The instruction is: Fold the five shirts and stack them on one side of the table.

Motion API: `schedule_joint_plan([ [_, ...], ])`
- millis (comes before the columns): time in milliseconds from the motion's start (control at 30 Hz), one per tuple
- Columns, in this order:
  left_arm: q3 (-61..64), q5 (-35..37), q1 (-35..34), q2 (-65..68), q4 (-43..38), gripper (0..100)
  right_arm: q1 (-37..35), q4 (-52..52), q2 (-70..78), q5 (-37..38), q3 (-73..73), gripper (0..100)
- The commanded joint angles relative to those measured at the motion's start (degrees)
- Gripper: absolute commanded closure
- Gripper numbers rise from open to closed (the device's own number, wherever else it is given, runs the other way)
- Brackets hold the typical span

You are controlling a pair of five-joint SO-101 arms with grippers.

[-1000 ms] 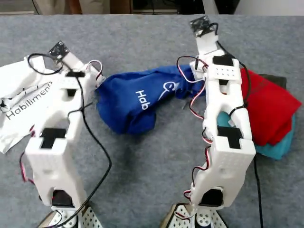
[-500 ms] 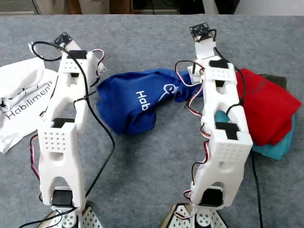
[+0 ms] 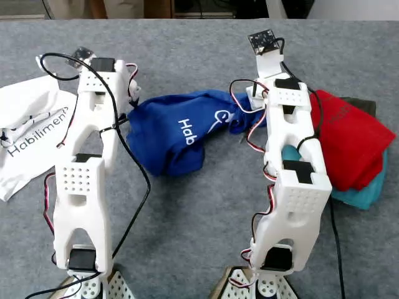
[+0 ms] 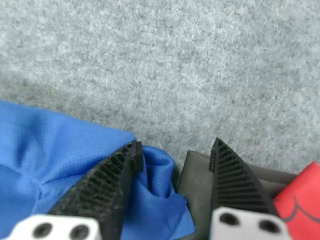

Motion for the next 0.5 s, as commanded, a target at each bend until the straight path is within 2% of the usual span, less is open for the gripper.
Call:
schedule_joint_plan([
  [0,-4.75,1.14,0.70,0.48,0.35,85,-0.75,-0.62,-0.22,-0.35,-2.68,77.1],
  [467,-8.35,2.37,1.05,6.73,0.79,86,-0.75,-0.62,-0.22,-0.35,-2.68,77.1],
])
